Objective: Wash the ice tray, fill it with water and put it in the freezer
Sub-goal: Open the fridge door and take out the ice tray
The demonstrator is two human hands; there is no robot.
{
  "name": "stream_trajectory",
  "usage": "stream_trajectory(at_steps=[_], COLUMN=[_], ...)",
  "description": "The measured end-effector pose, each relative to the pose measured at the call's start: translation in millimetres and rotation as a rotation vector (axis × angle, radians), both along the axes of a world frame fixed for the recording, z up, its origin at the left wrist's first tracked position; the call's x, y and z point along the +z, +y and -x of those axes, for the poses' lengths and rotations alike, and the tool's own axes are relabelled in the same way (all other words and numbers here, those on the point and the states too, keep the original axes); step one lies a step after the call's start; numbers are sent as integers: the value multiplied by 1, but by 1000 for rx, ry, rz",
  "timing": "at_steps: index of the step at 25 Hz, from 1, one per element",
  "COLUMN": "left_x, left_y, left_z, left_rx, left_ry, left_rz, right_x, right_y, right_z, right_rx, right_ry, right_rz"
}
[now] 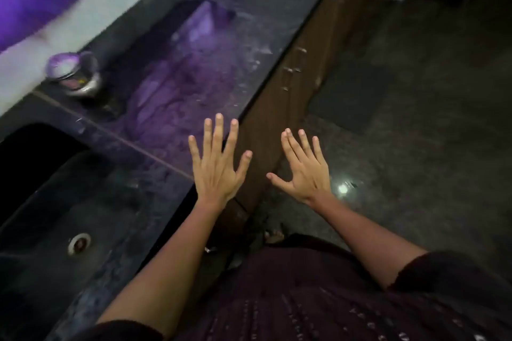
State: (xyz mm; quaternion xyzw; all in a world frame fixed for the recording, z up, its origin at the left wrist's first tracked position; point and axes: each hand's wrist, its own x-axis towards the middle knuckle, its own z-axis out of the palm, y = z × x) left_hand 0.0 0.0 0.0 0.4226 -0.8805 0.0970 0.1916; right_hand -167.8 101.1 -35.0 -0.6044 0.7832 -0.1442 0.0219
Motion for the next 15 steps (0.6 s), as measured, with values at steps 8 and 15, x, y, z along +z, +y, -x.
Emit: stream_trajectory(at_steps=[8, 15], left_x=[-56, -71], left_y=[27, 62], left_z=[96, 192], left_rx=[-539, -855], left_ry=[-233, -318], left_rz=[-227, -228], right_x=[-33, -42], right_y=[95, 154], right_z=[41, 70], right_rx=[-632, -962], right_ry=[-79, -107], right_rz=[-108, -177])
